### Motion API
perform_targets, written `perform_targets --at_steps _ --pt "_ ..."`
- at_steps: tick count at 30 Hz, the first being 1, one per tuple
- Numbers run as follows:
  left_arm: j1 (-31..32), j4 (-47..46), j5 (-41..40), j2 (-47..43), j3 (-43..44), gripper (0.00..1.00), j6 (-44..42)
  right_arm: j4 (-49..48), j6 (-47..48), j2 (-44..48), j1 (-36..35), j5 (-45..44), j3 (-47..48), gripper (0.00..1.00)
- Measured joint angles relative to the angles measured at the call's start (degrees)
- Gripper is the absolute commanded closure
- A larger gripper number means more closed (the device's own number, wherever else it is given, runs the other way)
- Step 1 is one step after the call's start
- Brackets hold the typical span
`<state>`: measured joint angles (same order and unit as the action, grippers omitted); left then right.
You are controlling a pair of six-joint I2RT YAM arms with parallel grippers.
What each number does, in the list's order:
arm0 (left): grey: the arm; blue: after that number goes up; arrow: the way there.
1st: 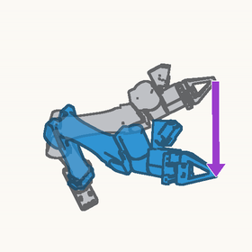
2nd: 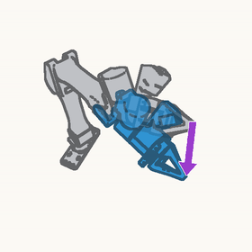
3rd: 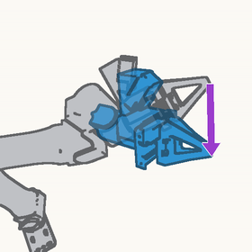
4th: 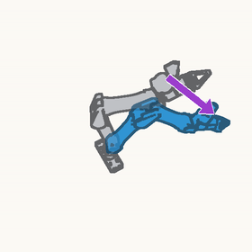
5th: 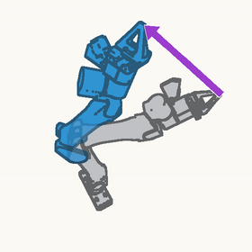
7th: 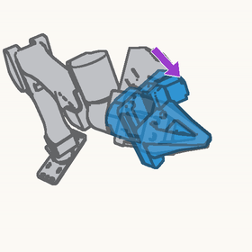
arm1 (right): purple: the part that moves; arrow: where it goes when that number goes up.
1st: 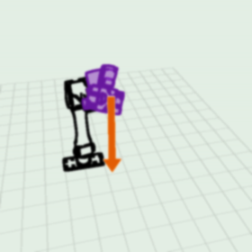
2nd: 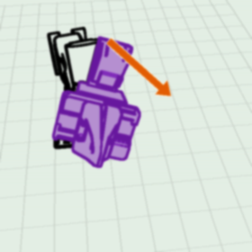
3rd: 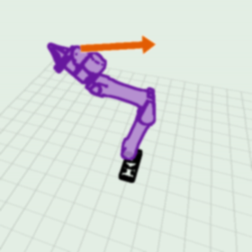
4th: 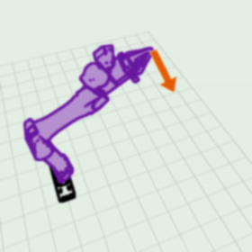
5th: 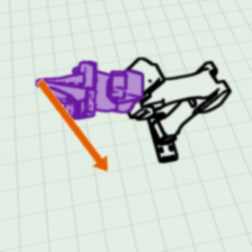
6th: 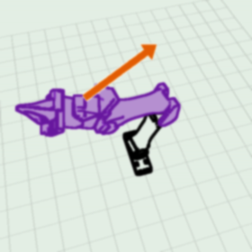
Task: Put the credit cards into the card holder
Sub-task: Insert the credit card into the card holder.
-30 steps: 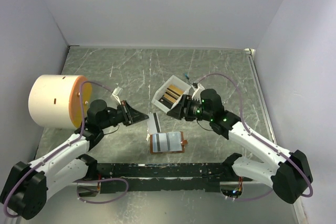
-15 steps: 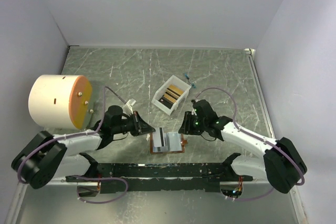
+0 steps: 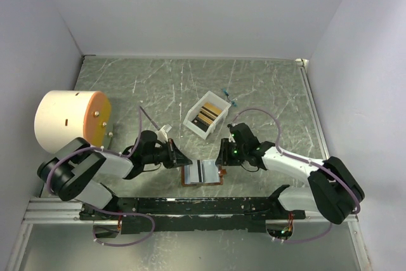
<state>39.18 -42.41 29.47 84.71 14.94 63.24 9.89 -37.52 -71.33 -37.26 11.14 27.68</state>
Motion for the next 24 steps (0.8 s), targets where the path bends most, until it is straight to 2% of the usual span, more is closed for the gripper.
perform_targets --at_steps 11,24 --pt "1.4 -3.3 0.2 5.0 0.8 0.93 0.7 -4.2 0.0 -0.9 -0.1 1.6 -1.9 0.66" --pt "2.5 -4.0 0.1 8.6 2.4 0.93 1.6 -2.8 0.1 0.0 -0.6 0.2 -1.9 0.70"
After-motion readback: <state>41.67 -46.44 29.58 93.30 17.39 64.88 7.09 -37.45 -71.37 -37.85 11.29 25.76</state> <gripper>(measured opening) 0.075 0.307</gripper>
